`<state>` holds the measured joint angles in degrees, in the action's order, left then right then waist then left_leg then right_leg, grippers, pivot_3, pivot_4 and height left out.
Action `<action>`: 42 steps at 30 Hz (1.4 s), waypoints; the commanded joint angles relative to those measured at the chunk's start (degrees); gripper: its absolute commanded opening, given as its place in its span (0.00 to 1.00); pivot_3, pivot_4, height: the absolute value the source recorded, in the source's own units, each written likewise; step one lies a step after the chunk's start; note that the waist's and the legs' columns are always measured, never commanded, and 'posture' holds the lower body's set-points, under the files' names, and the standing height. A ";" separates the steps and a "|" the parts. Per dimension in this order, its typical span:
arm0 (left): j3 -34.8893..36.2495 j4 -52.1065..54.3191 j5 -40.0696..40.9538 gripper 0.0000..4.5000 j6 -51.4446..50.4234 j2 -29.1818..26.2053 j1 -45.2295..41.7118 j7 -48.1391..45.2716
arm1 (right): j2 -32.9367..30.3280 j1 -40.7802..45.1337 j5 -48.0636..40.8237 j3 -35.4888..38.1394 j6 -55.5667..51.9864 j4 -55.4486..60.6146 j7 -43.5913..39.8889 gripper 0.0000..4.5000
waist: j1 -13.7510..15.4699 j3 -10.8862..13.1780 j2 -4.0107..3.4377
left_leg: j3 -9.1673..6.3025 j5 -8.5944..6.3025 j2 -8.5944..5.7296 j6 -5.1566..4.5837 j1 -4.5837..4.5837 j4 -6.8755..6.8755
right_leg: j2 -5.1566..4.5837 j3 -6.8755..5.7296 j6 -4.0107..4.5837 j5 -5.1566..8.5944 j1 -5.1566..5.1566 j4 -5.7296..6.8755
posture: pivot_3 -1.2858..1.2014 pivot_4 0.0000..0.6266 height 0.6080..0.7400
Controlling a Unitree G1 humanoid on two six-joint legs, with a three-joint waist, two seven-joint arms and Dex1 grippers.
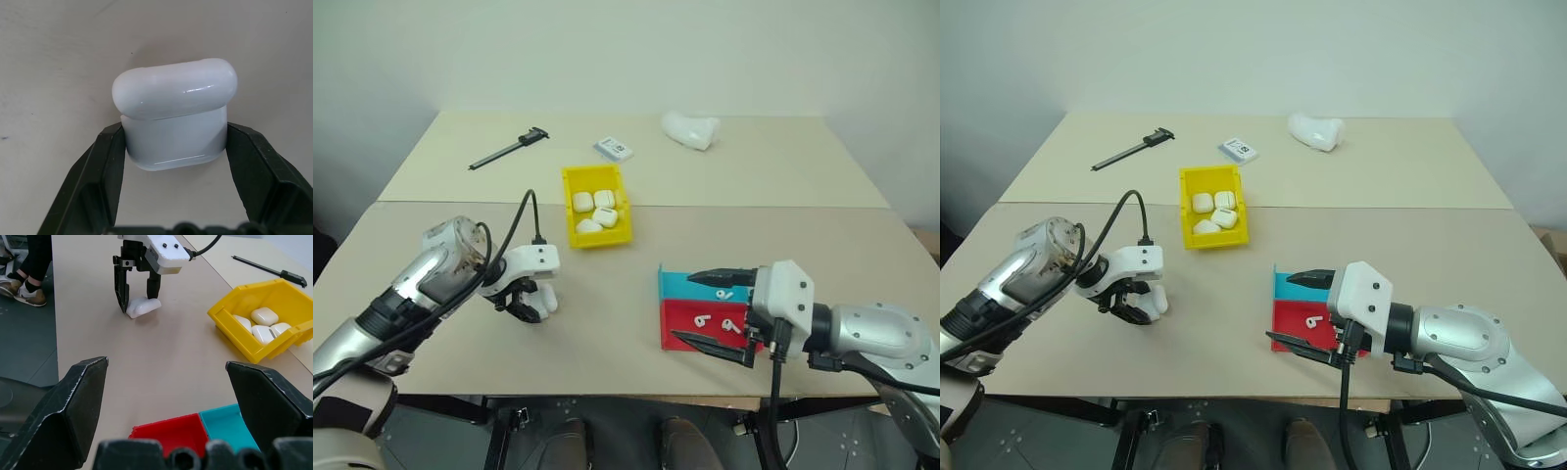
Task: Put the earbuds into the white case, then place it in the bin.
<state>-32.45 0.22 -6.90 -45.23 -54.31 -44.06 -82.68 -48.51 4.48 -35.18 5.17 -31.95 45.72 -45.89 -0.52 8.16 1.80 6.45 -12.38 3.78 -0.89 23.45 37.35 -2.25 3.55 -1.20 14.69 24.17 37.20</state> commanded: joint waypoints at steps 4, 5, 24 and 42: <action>7.55 0.12 2.34 0.63 4.46 -2.47 3.53 3.02 | 0.11 -0.06 -0.71 1.02 0.56 1.29 0.10 1.00 | -0.22 0.00 0.00 | -0.02 0.00 0.01 0.00 -0.01 0.00 | 0.00 0.01 0.00 0.00 0.00 0.01 | 0.52 0.24 1.00; 9.47 -0.09 3.16 0.63 5.45 -2.61 4.22 3.73 | 0.06 -0.32 -0.71 1.24 0.71 1.22 -0.05 1.00 | -0.28 0.00 0.00 | -0.05 0.00 0.03 0.00 -0.02 0.00 | 0.01 0.01 0.00 0.00 0.01 0.01 | 0.52 0.24 1.00; 41.02 15.57 42.71 0.63 17.26 29.90 13.20 18.17 | -15.22 10.20 4.88 0.71 -0.28 -11.54 -13.07 1.00 | 0.34 -0.04 -0.06 | -0.09 -0.08 0.02 -0.12 0.09 0.31 | -0.07 -0.13 -0.05 -0.03 -0.12 0.04 | 0.52 0.24 1.00; 33.19 13.86 43.84 0.63 28.12 33.99 14.96 13.36 | -15.85 28.34 18.05 -27.34 -34.66 -11.28 -9.30 0.59 | -0.22 -0.14 -0.24 | -0.26 -0.09 0.06 -0.14 0.10 0.35 | -0.01 0.00 -0.05 -0.03 -0.02 0.05 | 0.52 0.24 1.00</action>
<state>0.61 12.67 36.09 -18.60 -20.15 -28.91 -69.81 -64.60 31.28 -17.60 -21.94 -63.31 33.56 -56.39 -0.75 8.02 1.56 6.19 -12.47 3.84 -1.03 23.56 37.70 -2.27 3.54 -1.24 14.66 24.14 37.24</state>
